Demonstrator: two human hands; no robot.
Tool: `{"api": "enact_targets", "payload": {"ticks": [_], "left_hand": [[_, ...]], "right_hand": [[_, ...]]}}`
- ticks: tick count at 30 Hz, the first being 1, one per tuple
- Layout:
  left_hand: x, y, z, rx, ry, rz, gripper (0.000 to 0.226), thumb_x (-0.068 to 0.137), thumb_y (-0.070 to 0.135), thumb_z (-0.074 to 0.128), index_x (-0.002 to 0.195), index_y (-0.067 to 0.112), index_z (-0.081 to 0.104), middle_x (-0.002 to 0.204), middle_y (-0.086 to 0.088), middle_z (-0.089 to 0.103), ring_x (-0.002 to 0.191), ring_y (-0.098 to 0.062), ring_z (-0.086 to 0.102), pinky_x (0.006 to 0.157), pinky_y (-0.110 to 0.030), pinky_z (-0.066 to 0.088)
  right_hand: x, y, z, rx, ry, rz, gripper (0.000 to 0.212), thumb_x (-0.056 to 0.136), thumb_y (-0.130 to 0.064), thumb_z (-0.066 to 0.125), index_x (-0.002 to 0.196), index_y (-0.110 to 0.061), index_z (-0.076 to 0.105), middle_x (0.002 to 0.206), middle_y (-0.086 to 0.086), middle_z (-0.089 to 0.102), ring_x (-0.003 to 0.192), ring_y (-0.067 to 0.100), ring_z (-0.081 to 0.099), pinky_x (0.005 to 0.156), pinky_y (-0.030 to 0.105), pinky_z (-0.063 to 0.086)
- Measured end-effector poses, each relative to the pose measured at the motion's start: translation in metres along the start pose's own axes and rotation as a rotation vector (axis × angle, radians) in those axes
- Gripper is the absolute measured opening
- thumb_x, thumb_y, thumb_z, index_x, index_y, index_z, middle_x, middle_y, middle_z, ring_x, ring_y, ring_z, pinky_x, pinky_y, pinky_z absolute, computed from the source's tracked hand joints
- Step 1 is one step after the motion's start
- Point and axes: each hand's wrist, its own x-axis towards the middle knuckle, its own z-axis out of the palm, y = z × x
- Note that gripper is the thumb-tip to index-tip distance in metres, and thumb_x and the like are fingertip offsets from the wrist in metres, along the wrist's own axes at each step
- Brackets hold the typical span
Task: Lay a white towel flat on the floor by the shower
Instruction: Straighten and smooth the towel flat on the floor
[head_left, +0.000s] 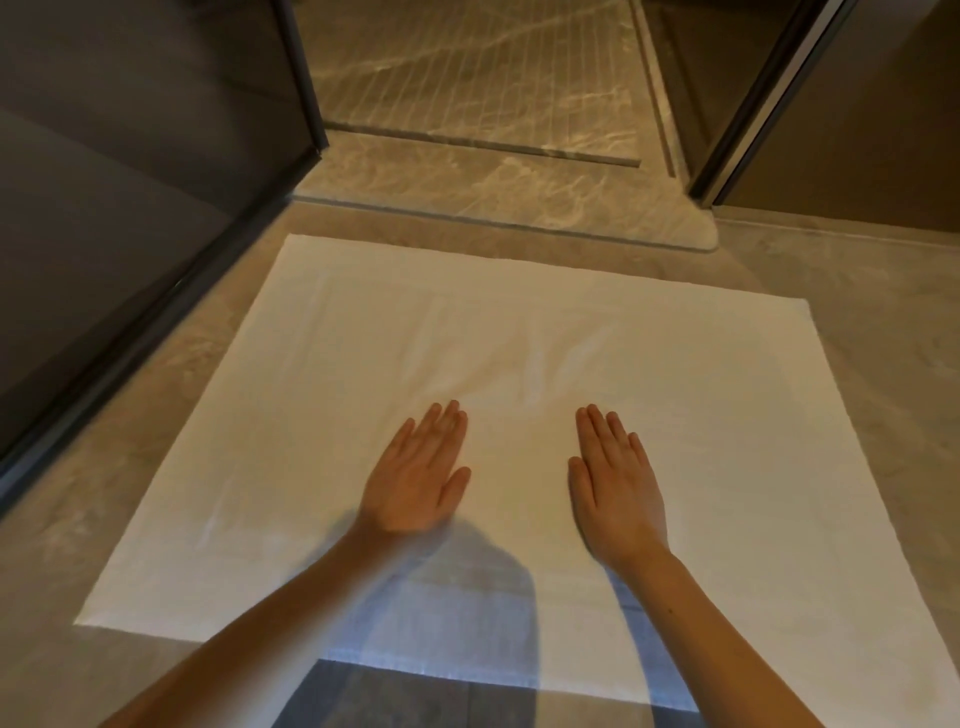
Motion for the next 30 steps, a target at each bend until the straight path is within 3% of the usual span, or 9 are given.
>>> {"api": "enact_targets", "payload": {"ticks": [5,11,14,17,21,25,30], "left_hand": [[-0.029,-0.080,-0.009,0.030,0.004,-0.161,0.064,0.097,0.052,0.011,0.154,0.024,0.008,0.160,0.011,0.003,0.148,-0.009,-0.002,0.119,-0.032,0.001],[-0.030,-0.098,-0.022,0.061,-0.031,-0.247,0.071,0.091,0.055,0.001,0.154,0.021,0.004,0.161,0.006,-0.001,0.147,-0.010,-0.007,0.119,-0.032,-0.003],[-0.013,-0.059,-0.026,0.051,0.020,-0.107,0.069,0.094,0.050,0.009,0.154,0.016,0.012,0.159,0.003,0.002,0.148,-0.015,-0.001,0.118,-0.029,-0.006],[0.014,-0.001,-0.023,0.021,0.088,0.114,0.061,0.098,0.041,0.022,0.151,0.011,0.025,0.159,-0.004,0.019,0.147,-0.021,0.018,0.120,-0.035,0.006],[0.055,0.062,-0.006,-0.016,0.042,0.298,0.060,0.099,0.038,0.021,0.154,0.013,0.014,0.162,-0.004,0.008,0.149,-0.018,0.004,0.120,-0.034,-0.003],[0.088,0.098,0.009,-0.026,0.013,0.360,0.057,0.101,0.029,0.029,0.154,0.010,0.015,0.162,-0.006,0.012,0.149,-0.019,0.005,0.121,-0.035,-0.003],[0.112,0.095,0.029,0.017,-0.003,0.326,0.057,0.103,0.035,0.022,0.154,0.012,0.013,0.162,-0.005,0.010,0.149,-0.018,0.004,0.120,-0.035,-0.003]], "right_hand": [[-0.001,0.000,0.000,0.007,-0.001,0.005,0.055,0.103,-0.032,0.022,0.155,-0.018,0.010,0.162,-0.005,0.006,0.148,0.009,-0.002,0.121,0.030,0.000],[-0.002,-0.003,-0.002,0.003,-0.003,0.012,0.055,0.103,-0.031,0.023,0.155,-0.017,0.011,0.162,-0.004,0.008,0.149,0.011,0.001,0.122,0.032,0.003],[-0.002,-0.006,-0.003,0.032,0.007,0.018,0.054,0.103,-0.030,0.025,0.155,-0.017,0.014,0.162,-0.003,0.011,0.149,0.013,0.004,0.122,0.031,0.003],[0.006,-0.006,-0.006,0.081,0.039,0.023,0.052,0.103,-0.025,0.029,0.154,-0.014,0.020,0.161,0.000,0.017,0.149,0.016,0.009,0.121,0.031,0.005],[0.030,0.011,-0.017,0.079,0.089,0.084,0.051,0.104,-0.022,0.028,0.153,-0.010,0.021,0.161,0.004,0.019,0.149,0.019,0.010,0.122,0.033,0.007],[0.044,0.032,-0.019,0.036,0.035,0.154,0.053,0.104,-0.026,0.022,0.154,-0.012,0.014,0.162,0.002,0.012,0.150,0.019,0.003,0.122,0.033,0.003],[0.044,0.037,-0.012,0.026,0.052,0.148,0.054,0.104,-0.027,0.021,0.155,-0.015,0.011,0.163,-0.002,0.009,0.150,0.015,0.000,0.122,0.033,0.003]]}}
